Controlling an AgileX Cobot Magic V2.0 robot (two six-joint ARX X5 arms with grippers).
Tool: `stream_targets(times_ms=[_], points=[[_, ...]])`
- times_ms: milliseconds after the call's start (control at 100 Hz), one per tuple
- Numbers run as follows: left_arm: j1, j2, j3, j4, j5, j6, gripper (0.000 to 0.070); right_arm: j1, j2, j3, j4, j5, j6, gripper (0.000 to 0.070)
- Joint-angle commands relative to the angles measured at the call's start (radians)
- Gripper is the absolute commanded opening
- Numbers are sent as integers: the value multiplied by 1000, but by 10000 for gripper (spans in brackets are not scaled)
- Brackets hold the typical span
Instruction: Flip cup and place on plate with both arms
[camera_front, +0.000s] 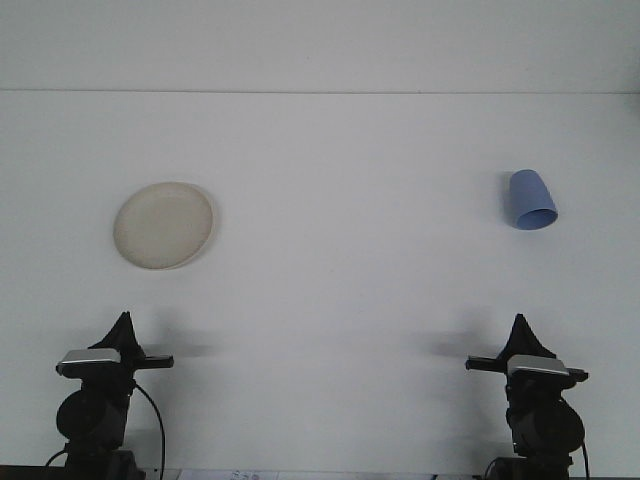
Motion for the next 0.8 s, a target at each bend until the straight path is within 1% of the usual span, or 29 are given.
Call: stream_targets(times_ms=[0, 670, 790], points=[[0, -1, -19, 10, 1, 8, 12, 0, -1, -2, 12, 0, 8, 4], [0, -1, -19, 10, 1, 8, 12, 0, -1, -2, 12, 0, 8, 4], [0, -1, -19, 10, 1, 8, 12, 1, -1, -2, 26, -5, 20, 4]])
